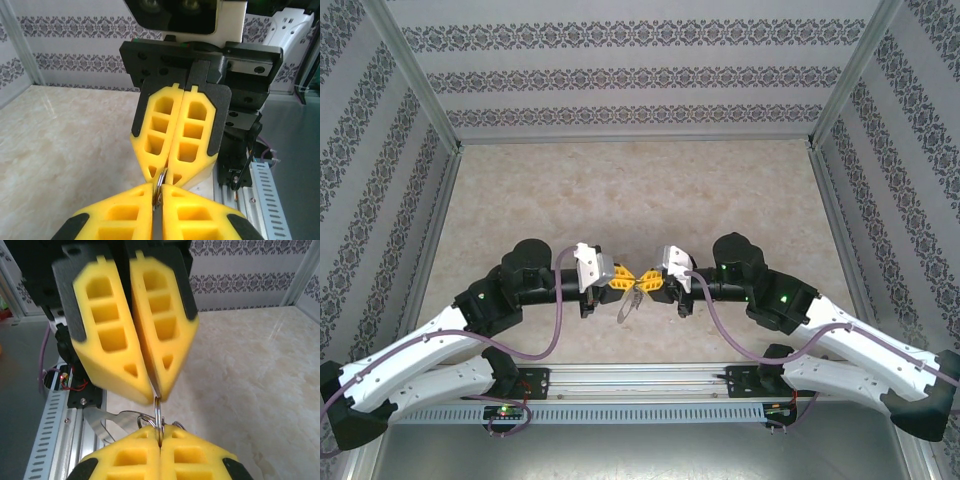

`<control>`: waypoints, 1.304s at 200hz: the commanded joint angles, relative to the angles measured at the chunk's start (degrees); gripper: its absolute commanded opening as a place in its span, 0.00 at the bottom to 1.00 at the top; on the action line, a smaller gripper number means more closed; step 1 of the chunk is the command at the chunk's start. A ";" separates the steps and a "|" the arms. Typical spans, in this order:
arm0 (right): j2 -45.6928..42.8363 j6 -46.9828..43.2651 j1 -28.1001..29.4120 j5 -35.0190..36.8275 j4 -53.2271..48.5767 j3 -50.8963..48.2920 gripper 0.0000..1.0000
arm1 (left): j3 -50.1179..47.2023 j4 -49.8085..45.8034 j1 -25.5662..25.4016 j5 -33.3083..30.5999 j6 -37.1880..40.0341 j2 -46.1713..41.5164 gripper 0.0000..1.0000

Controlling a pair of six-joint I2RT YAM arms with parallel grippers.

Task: Put the keys on the keyring

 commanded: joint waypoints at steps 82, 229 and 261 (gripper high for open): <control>1.54 -1.90 -0.32 2.67 -2.35 1.96 0.00 | 7.78 -11.35 -0.84 -1.06 5.33 4.83 0.20; 3.11 -2.39 -0.15 -0.17 -3.49 2.84 0.00 | 9.27 -14.29 -2.26 -2.04 7.29 9.88 0.12; 2.34 -2.20 -0.15 -0.76 -3.01 2.48 0.00 | 8.99 -14.27 -2.26 -2.04 7.12 10.09 0.16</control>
